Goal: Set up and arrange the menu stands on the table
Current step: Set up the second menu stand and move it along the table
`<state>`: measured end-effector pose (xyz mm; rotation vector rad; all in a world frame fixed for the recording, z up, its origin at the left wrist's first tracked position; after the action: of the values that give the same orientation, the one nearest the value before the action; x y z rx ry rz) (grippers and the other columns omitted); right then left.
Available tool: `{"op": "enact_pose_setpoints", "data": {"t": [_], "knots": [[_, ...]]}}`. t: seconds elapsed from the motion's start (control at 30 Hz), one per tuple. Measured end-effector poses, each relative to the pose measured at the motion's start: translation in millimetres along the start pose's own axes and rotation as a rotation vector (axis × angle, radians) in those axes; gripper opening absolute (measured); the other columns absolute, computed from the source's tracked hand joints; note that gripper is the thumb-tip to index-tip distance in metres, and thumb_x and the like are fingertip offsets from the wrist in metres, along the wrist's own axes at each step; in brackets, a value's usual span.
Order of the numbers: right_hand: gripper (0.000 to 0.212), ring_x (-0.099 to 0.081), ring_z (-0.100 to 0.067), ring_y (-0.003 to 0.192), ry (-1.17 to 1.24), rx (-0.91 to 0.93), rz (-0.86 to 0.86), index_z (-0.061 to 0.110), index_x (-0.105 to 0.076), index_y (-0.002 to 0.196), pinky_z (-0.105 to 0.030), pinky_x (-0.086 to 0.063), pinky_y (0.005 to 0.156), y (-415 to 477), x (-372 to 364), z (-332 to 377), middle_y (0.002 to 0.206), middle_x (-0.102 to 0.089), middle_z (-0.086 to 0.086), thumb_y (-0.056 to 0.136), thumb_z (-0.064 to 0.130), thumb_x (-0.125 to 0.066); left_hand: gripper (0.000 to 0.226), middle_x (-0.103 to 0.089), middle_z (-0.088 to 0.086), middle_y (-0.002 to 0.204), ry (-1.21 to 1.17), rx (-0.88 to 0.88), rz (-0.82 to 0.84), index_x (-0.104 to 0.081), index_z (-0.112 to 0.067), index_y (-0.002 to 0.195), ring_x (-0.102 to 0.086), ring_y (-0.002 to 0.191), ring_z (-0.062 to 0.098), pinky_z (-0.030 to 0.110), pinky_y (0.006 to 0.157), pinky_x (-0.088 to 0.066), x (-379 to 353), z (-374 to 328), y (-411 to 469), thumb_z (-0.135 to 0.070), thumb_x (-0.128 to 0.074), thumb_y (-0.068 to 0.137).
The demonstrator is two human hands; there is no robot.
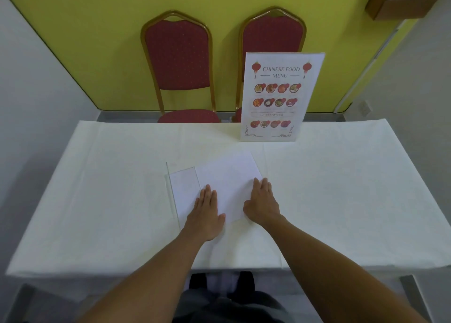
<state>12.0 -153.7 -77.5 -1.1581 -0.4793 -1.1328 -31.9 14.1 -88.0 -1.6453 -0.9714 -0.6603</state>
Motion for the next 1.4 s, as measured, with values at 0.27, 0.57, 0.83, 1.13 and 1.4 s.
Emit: {"op": "enact_pose_setpoints", "data": {"t": [0.27,0.57,0.83,1.13,1.4], "knots": [[0.076,-0.017,-0.031,0.144,0.359,-0.044,-0.018,0.009,-0.025,0.152,-0.043,-0.025,0.115,-3,12,3,0.152,-0.03,-0.012,0.082,0.013,-0.054,0.085,0.025,0.013,0.162,0.039,-0.045,-0.007,0.01,-0.005,0.158,0.019,0.15,0.026,0.035,0.121,0.006,-4,0,-3,-0.047,-0.038,0.102],[0.058,-0.045,-0.03,0.131,0.652,-0.229,-0.048,0.017,-0.041,0.147,-0.038,-0.041,0.104,12,46,-13,0.145,-0.046,-0.009,0.089,0.014,-0.048,0.105,0.028,0.019,0.159,0.092,-0.048,-0.032,0.014,0.001,0.155,0.022,0.149,0.031,0.038,0.121,0.006,-6,-4,-5,-0.06,-0.046,0.094],[0.039,-0.065,-0.025,0.098,0.813,-0.254,-0.038,0.008,-0.062,0.125,-0.039,-0.049,0.097,29,77,-19,0.109,-0.07,-0.008,0.09,0.008,-0.045,0.091,0.006,0.012,0.166,0.234,-0.136,-0.058,-0.001,-0.013,0.16,-0.001,0.152,0.037,0.046,0.118,-0.017,25,-14,-16,-0.047,-0.053,0.094],[0.059,-0.063,-0.035,0.104,1.454,-0.264,0.096,-0.008,-0.066,0.106,-0.042,-0.049,0.101,34,99,5,0.114,-0.065,-0.023,0.069,-0.025,-0.024,0.041,-0.075,0.014,0.098,0.398,-0.379,-0.617,-0.074,-0.005,0.114,-0.074,0.069,0.031,0.033,0.041,-0.051,126,-32,-35,-0.001,-0.064,0.075],[0.038,-0.06,-0.035,0.116,1.212,-0.129,0.283,-0.005,-0.044,0.138,-0.042,-0.046,0.104,42,68,69,0.125,-0.062,-0.023,0.102,0.007,-0.043,0.024,-0.074,0.019,0.086,0.179,-0.262,-0.761,-0.061,-0.005,0.119,-0.067,0.068,0.045,0.041,0.056,-0.049,222,-11,-43,-0.017,-0.054,0.099]]}}
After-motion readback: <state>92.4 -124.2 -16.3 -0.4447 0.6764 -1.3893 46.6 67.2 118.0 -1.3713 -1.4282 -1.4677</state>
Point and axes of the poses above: each hand's wrist, its own y-axis towards the middle knuckle, its own x-axis out of the back of the hand, z = x × y, the point moved 8 cm from there along y, towards the middle knuckle
